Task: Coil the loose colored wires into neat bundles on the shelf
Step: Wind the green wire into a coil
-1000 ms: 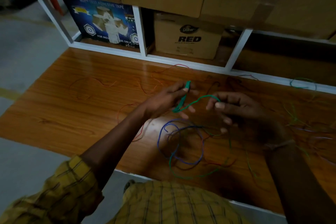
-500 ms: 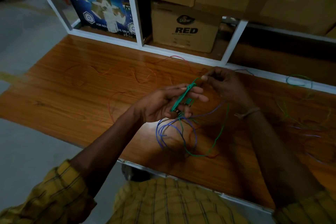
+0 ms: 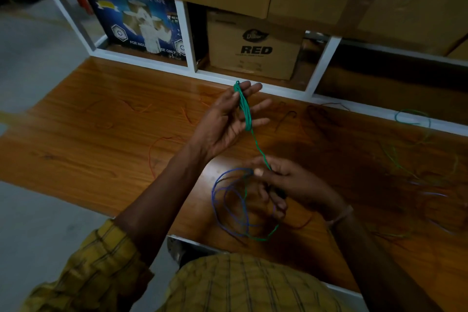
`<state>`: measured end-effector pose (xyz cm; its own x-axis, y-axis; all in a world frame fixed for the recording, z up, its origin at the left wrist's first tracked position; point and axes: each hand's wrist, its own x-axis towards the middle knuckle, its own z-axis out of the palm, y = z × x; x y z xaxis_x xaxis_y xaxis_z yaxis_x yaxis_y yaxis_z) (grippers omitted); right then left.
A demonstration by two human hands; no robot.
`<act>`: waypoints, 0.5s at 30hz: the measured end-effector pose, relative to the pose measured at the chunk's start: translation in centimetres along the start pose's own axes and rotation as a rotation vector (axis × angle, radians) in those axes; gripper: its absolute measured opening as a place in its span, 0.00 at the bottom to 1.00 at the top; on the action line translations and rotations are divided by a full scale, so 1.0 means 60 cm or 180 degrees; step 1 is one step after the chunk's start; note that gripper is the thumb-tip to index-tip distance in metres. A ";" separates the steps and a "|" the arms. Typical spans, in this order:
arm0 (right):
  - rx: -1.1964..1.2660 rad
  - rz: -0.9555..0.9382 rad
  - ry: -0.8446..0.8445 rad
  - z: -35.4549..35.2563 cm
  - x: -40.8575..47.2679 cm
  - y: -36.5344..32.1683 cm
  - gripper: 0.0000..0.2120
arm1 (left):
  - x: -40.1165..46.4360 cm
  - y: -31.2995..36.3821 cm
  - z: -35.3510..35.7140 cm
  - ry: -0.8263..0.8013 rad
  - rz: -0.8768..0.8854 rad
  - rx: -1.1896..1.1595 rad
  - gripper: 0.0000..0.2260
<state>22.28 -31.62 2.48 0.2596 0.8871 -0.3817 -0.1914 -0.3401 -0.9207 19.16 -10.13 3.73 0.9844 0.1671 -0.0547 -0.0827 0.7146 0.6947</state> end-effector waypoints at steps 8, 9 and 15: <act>-0.1095 -0.0170 -0.0494 -0.022 -0.070 -0.094 0.15 | 0.007 -0.006 -0.010 0.0629 0.0102 0.2039 0.16; -0.1255 -0.0303 -0.0334 -0.031 -0.078 -0.109 0.13 | 0.004 -0.008 -0.012 0.0536 0.0022 0.2310 0.15; -0.0828 -0.1164 0.0619 -0.092 -0.071 -0.160 0.11 | -0.017 -0.007 0.015 -0.0145 -0.0505 0.2477 0.17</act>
<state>28.21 -33.86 12.53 0.4424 0.8967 -0.0147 0.1819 -0.1057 -0.9776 18.30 -11.19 4.13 0.9822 0.0630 -0.1771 0.1745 0.0450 0.9836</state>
